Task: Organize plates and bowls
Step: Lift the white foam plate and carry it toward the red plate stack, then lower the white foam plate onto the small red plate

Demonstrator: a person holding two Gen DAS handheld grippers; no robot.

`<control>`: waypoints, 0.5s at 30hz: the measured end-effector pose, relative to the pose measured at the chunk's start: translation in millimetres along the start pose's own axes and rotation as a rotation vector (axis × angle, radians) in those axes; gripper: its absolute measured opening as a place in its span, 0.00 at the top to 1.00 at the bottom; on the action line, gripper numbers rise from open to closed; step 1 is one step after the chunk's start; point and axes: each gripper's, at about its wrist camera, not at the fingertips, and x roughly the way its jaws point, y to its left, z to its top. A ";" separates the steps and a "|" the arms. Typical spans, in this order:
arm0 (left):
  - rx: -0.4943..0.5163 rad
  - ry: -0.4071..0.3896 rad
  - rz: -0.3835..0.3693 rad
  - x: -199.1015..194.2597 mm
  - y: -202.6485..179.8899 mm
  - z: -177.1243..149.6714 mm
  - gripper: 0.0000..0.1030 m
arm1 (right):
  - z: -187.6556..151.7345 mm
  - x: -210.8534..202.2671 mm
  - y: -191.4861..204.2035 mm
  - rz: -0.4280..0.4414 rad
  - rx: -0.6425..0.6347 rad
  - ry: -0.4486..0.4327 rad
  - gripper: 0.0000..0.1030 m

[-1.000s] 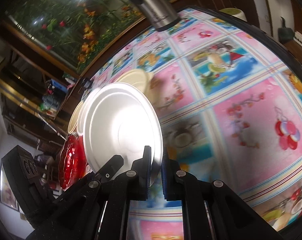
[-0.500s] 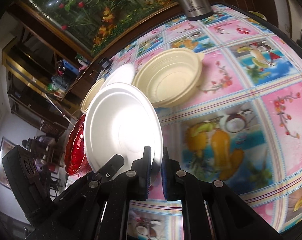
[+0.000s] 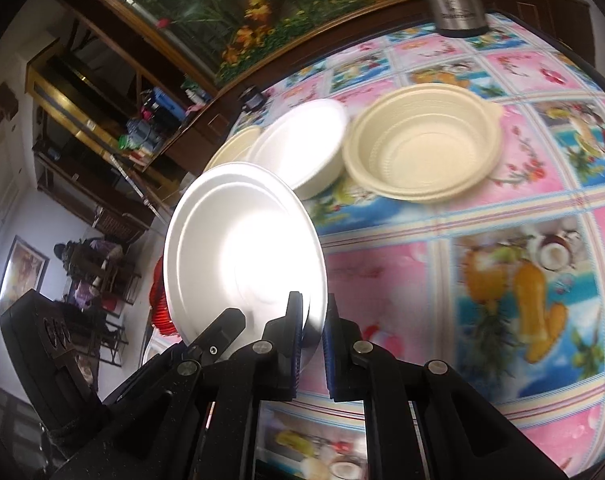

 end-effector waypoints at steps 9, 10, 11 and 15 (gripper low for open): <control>-0.080 -0.044 0.078 -9.5 46.4 18.5 0.81 | 12.0 30.5 54.0 0.054 -0.105 0.040 0.91; -0.085 -0.047 0.083 -10.0 49.2 19.6 0.81 | 13.3 34.3 59.3 0.060 -0.115 0.046 0.91; -0.095 -0.051 0.090 -10.5 54.4 20.9 0.81 | 14.6 38.2 64.5 0.064 -0.125 0.051 0.91; -0.128 -0.053 0.107 -9.3 71.8 26.9 0.81 | 17.4 50.5 83.0 0.069 -0.158 0.071 0.91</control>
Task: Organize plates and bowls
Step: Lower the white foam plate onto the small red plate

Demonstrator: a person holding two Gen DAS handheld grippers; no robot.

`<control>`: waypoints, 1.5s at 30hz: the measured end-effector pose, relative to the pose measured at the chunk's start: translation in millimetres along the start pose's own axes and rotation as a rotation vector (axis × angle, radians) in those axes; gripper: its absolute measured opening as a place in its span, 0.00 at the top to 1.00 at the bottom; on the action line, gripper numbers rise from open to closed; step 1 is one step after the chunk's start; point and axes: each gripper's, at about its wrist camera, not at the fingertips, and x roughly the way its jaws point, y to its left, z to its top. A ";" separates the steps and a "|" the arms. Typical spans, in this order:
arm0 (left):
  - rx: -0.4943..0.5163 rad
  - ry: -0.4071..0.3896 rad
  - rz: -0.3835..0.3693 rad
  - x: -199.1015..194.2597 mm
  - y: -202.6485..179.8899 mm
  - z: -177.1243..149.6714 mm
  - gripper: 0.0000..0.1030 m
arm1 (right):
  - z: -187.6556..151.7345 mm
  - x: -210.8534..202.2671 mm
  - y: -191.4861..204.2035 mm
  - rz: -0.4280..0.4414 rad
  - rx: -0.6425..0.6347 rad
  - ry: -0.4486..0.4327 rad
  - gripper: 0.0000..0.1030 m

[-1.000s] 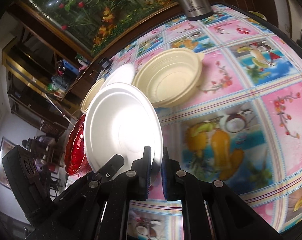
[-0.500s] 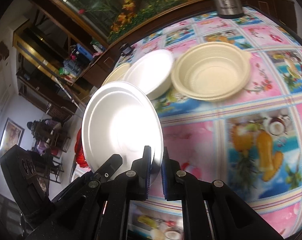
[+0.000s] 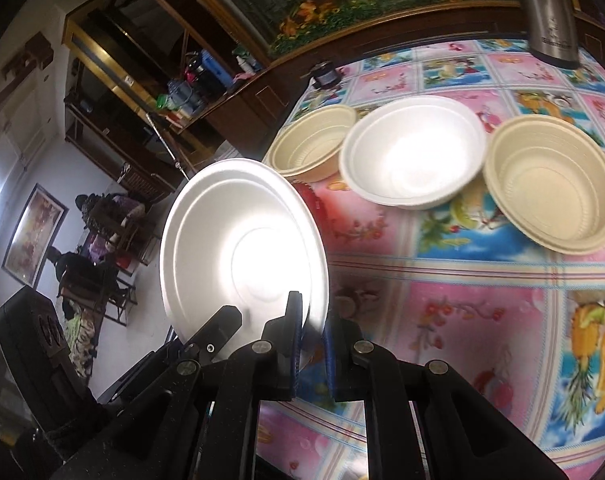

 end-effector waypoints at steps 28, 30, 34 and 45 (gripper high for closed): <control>-0.070 0.094 0.107 45.8 44.8 18.7 0.81 | 19.7 83.7 40.7 -0.020 -0.052 0.133 0.90; -0.067 0.098 0.109 46.4 44.9 18.5 0.81 | 20.0 86.2 40.1 -0.024 -0.051 0.138 0.90; -0.067 0.106 0.113 47.3 47.4 18.7 0.81 | 20.2 89.3 41.1 -0.030 -0.051 0.142 0.90; -0.063 0.127 0.116 52.8 48.6 18.4 0.81 | 21.2 95.9 38.6 -0.049 -0.043 0.155 0.89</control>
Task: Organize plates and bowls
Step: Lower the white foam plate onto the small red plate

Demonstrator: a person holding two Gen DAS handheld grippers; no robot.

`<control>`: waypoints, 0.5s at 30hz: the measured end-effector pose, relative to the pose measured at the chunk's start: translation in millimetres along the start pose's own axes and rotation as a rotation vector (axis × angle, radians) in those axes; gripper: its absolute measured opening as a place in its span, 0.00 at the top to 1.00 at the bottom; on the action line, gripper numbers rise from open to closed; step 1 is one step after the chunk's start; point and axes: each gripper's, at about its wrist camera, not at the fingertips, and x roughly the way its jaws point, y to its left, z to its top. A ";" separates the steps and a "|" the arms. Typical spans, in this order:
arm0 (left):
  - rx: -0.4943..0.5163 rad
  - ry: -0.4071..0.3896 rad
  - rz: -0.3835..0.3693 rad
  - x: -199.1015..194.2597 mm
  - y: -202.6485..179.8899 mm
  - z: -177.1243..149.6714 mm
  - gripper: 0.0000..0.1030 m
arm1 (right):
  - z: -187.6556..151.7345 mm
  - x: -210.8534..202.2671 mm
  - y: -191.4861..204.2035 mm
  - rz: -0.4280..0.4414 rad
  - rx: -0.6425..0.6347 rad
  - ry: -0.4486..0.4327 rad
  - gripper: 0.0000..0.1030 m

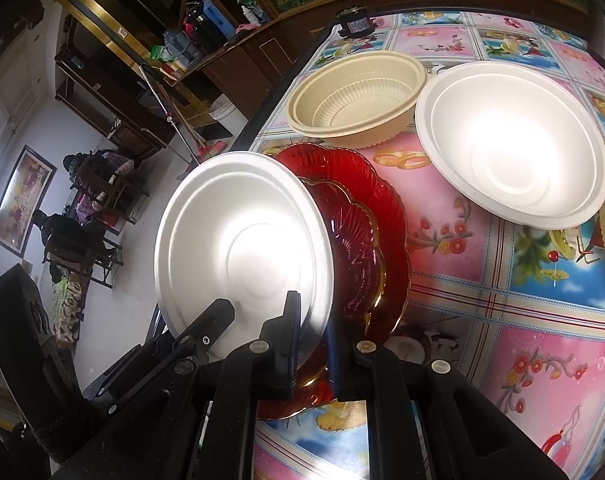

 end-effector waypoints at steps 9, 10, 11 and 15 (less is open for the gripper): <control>-0.004 0.002 0.005 0.7 -1.2 0.7 0.81 | 2.3 5.3 -2.0 -0.003 0.008 0.012 0.85; -0.005 0.004 0.004 1.1 -1.0 0.6 0.81 | 2.6 5.5 -2.0 -0.002 0.008 0.012 0.85; -0.005 0.004 0.004 1.2 -0.9 0.5 0.81 | 2.8 5.6 -1.7 -0.002 0.008 0.013 0.85; -0.010 0.004 0.007 2.0 -0.5 0.7 0.81 | 3.6 6.3 -2.3 0.002 0.014 0.012 0.85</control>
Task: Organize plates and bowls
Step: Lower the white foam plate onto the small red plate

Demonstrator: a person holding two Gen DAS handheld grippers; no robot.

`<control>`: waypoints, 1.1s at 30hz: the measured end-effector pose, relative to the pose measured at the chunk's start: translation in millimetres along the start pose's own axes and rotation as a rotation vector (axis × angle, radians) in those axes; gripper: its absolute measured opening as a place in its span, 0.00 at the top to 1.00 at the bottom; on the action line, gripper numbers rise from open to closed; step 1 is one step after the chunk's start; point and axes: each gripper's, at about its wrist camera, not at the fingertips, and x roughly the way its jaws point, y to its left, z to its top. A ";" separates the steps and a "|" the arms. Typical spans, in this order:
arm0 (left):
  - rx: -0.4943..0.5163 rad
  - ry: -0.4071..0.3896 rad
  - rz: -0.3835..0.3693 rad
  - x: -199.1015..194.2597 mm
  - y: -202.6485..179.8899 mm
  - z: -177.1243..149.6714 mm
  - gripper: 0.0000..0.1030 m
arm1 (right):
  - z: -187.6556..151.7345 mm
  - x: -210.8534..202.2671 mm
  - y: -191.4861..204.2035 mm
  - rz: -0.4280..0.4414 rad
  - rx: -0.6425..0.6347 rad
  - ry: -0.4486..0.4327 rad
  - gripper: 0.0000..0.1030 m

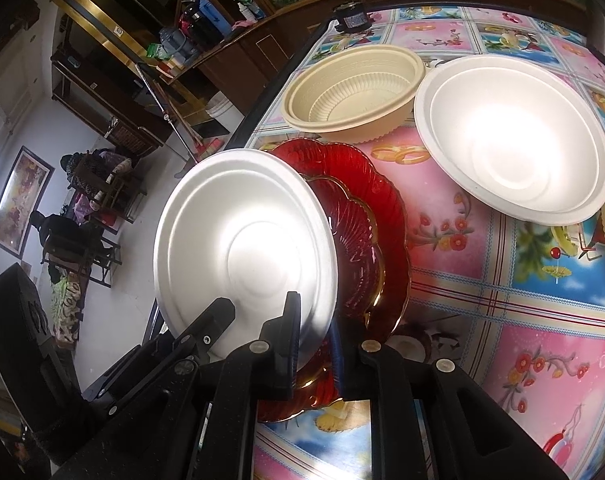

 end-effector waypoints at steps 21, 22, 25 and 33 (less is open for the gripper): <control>-0.029 -0.014 -0.004 -6.4 3.9 1.1 0.60 | -0.8 -6.8 2.9 0.006 -0.006 -0.015 0.64; -0.031 -0.021 -0.002 -7.8 4.3 1.0 0.59 | -0.7 -7.9 2.4 0.008 -0.004 -0.017 0.63; -0.036 -0.031 -0.006 -10.8 5.2 1.3 0.50 | -0.2 -12.2 2.3 0.011 -0.001 -0.027 0.62; -0.047 -0.068 0.001 -24.1 8.3 0.9 0.38 | -2.0 -26.0 4.7 0.016 -0.004 -0.057 0.58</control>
